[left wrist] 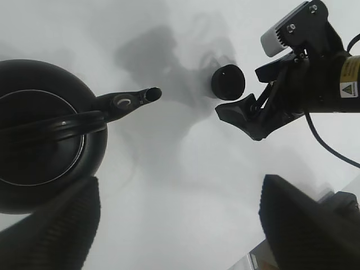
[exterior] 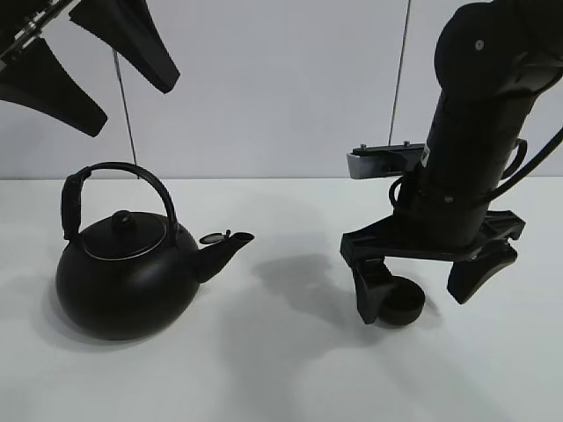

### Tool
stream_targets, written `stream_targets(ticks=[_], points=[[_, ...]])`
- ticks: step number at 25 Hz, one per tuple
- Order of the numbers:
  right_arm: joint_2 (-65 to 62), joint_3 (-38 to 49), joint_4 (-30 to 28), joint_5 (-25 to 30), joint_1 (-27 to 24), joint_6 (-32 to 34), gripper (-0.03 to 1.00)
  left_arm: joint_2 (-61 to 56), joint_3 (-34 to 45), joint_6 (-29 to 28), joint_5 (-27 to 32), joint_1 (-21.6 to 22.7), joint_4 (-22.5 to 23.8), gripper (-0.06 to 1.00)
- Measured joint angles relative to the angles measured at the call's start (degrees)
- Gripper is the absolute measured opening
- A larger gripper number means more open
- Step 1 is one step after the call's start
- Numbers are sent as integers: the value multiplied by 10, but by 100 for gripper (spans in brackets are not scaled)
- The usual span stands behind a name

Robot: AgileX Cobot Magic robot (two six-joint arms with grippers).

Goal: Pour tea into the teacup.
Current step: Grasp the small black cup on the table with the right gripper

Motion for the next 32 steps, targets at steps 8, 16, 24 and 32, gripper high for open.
stream_targets(ticks=[8, 16, 24, 32], points=[[19, -26, -6, 8, 0, 45, 69, 0, 0, 0, 0, 0, 1, 56], [20, -50, -13, 35, 0, 72, 68, 0, 0, 0, 0, 0, 1, 56], [33, -50, -13, 37, 0, 78, 68, 0, 0, 0, 0, 0, 1, 56], [52, -52, -13, 37, 0, 80, 64, 0, 0, 0, 0, 0, 1, 56]])
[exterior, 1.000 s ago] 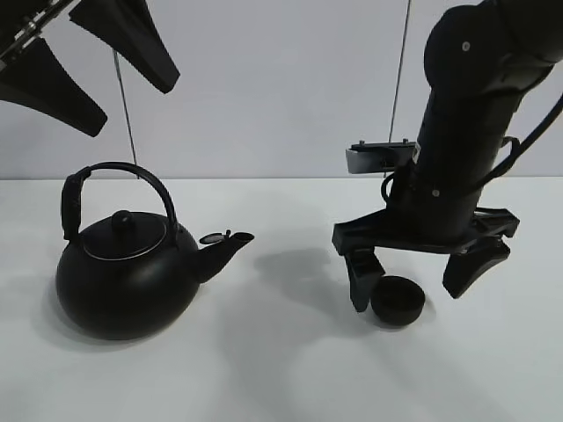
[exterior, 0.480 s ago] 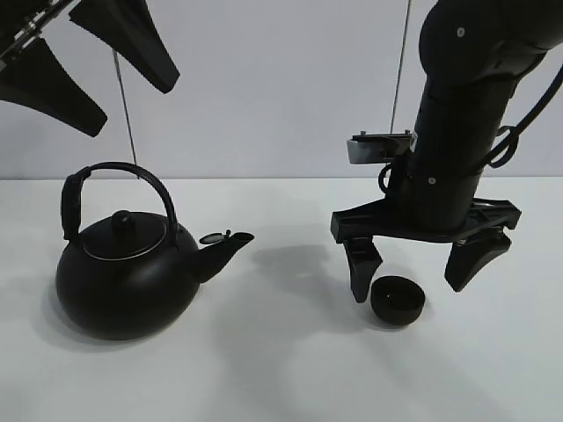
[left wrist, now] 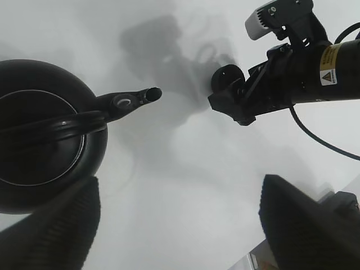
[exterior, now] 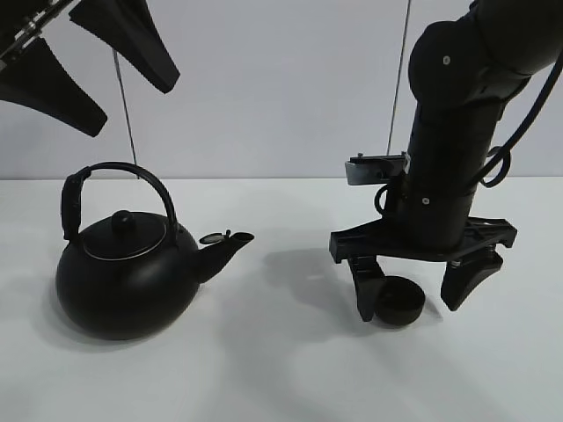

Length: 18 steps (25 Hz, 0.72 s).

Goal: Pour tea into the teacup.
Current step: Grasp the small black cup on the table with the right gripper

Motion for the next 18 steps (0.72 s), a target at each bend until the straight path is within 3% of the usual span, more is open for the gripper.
stream_targets(ticks=[8, 18], points=[[0, 0, 2, 0, 0, 0, 41, 0, 0, 0, 0, 0, 0, 56], [0, -1, 5, 2, 0, 0, 40, 0, 0, 0, 0, 0, 0, 56]])
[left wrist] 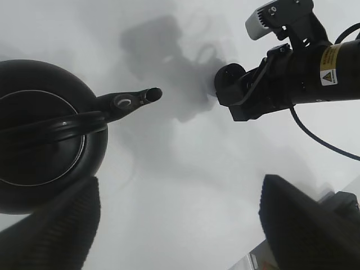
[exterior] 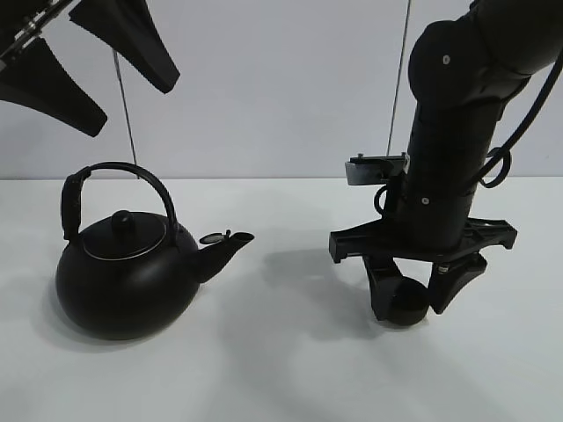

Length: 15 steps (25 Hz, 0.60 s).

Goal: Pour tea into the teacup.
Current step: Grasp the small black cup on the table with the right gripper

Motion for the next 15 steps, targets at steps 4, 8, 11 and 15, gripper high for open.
stream_targets(ticks=[4, 8, 11, 15], points=[[0, 0, 4, 12, 0, 0, 40, 0, 0, 0, 0, 0, 0, 56], [0, -9, 15, 40, 0, 0, 40, 0, 0, 0, 0, 0, 0, 56], [0, -32, 33, 61, 0, -6, 40, 0, 0, 0, 0, 0, 0, 56], [0, -79, 49, 76, 4, -7, 40, 0, 0, 0, 0, 0, 0, 56]])
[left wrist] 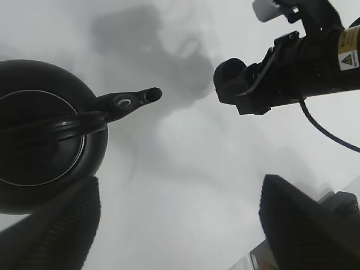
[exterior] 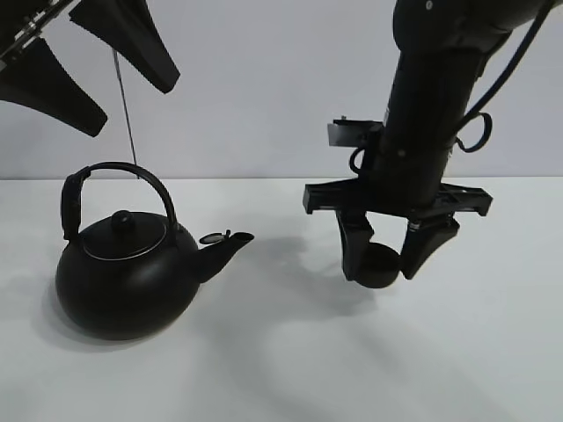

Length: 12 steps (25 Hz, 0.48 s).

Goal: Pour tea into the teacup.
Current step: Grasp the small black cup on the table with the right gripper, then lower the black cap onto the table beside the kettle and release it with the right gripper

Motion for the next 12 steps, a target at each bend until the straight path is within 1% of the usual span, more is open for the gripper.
stream_targets(ticks=[4, 8, 12], points=[[0, -49, 1, 13, 23, 0, 40, 0, 0, 0, 0, 0, 0, 56], [3, -91, 2, 12, 58, 0, 40, 0, 0, 0, 0, 0, 0, 56], [16, -104, 3, 10, 80, 8, 40, 0, 0, 0, 0, 0, 0, 56]])
